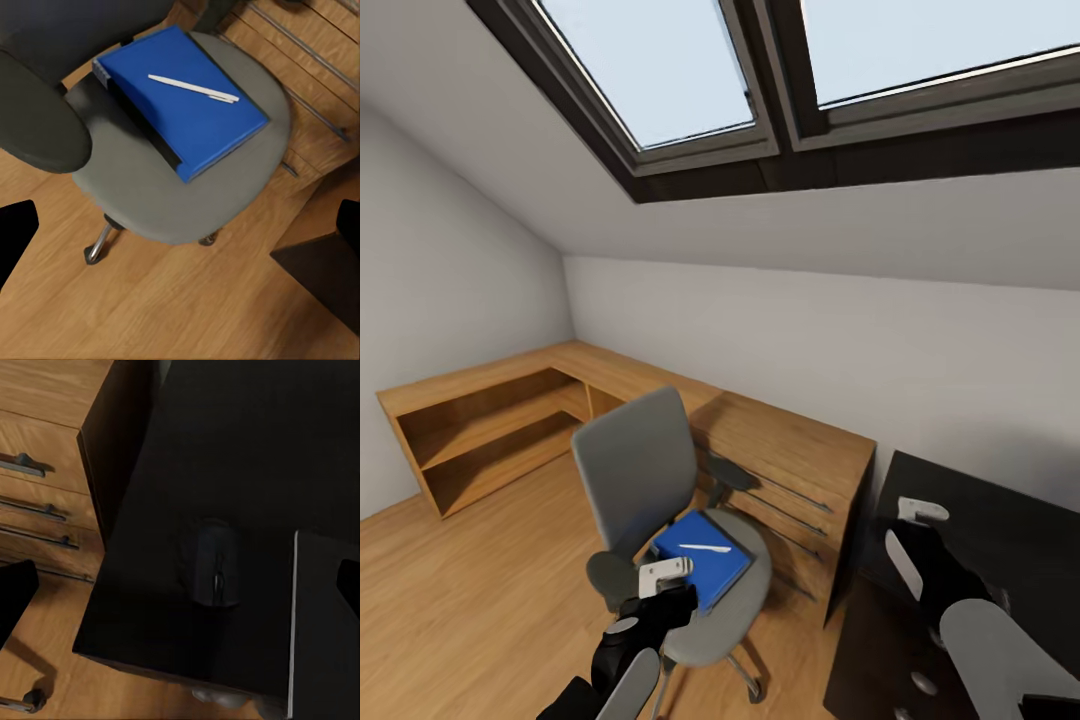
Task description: In the bedroom, organize the workspace by keeping the computer under the desk, ensuring the monitor is on the desk, placing the keyboard on the desk next to the monitor, placing the mouse on the desk next to the keyboard, moving the folder from the swivel chair onto the desk next to the mouse, stacking the notebook on top of the folder with the pen on top of the notebook, and positioning the swivel chair next to the desk.
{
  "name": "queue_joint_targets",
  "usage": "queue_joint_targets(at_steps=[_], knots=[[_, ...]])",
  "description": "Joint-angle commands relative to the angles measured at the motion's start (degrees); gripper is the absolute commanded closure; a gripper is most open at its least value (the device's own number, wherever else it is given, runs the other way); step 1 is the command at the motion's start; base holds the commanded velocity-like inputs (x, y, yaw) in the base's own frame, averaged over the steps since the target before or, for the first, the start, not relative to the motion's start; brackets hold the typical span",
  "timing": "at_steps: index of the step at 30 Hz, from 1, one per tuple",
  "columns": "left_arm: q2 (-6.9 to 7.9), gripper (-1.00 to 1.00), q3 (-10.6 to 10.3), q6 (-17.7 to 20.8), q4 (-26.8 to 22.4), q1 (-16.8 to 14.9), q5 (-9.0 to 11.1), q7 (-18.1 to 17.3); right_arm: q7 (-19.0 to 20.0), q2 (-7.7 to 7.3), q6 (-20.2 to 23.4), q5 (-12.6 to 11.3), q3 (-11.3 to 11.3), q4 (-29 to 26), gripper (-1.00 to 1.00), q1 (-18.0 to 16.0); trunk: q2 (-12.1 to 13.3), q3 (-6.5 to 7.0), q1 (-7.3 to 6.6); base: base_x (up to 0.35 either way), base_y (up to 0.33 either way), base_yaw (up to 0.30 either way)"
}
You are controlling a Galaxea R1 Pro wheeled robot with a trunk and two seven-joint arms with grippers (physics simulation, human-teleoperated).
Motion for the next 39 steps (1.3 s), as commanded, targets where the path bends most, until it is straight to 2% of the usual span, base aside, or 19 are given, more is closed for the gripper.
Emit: queue_joint_targets(at_steps=[1,5,12,15,18,21,22,31,36,39], knots=[[0.01,-1.0,-0.08,0.1,-0.07,-0.06,0.4,0.46,-0.33,-0.15,0.1,-0.59,0.1,0.46,-1.0,-0.27,0.35,0.1,-0.18,0.331,0.0,0.0],[0.01,-1.0,-0.29,0.05,-0.06,-0.06,0.42,0.43,-0.14,-1.81,-0.13,-0.95,0.1,2.88,-1.0,-1.34,0.75,0.28,-0.4,0.33,0.0,0.0],[0.01,-1.0,-0.51,0.04,-0.06,-0.06,0.51,0.43,0.54,-3.19,-0.19,-1.11,0.05,3.98,-1.0,-1.75,0.75,0.28,-0.4,0.192,0.0,0.0],[0.01,-1.0,-0.63,-0.02,-0.06,-0.06,0.45,0.43,0.58,-3.85,-0.19,-1.2,0.02,6.42,-1.0,-2.59,0.75,0.28,-0.4,0.131,0.0,0.0],[0.01,-1.0,-1.3,-0.04,-0.06,-0.06,0.53,0.43,0.59,-4.03,-0.62,-1.26,-0.15,9.37,-1.0,-3.88,0.75,0.28,-0.4,0.263,0.0,0.0],[0.01,-1.0,-1.44,-0.05,-0.06,-0.06,0.61,0.43,0.54,-4.05,-0.67,-1.27,-0.86,10.07,-1.0,-4.14,0.75,0.28,-0.4,0.11,0.0,0.0],[0.01,-1.0,-1.48,-0.05,-0.06,-0.06,0.76,0.43,0.49,-4.06,-0.21,-2.1,-3.09,10.27,-1.0,-4.22,0.75,0.28,-0.4,0.015,0.0,0.0],[0.01,-1.0,-1.36,-0.12,-0.21,-0.06,0.73,0.51,0.38,-4.23,2.47,-3.24,-4.14,10.31,-1.0,-4.24,0.75,0.28,-0.4,0.004,0.0,0.0],[0.02,-1.0,-1.32,-0.13,-0.6,-0.06,0.7,0.51,0.57,-5.47,2.72,-3.46,-4.4,10.38,-1.0,-4.24,0.75,0.28,-0.4,0.0,0.0,0.0],[0.08,-1.0,-1.19,-0.14,-1.99,-0.06,0.73,0.51,0.7,-5.91,2.67,-4.49,-4.86,10.21,-1.0,-4.24,0.75,0.28,-0.4,0.0,0.0,0.0]])
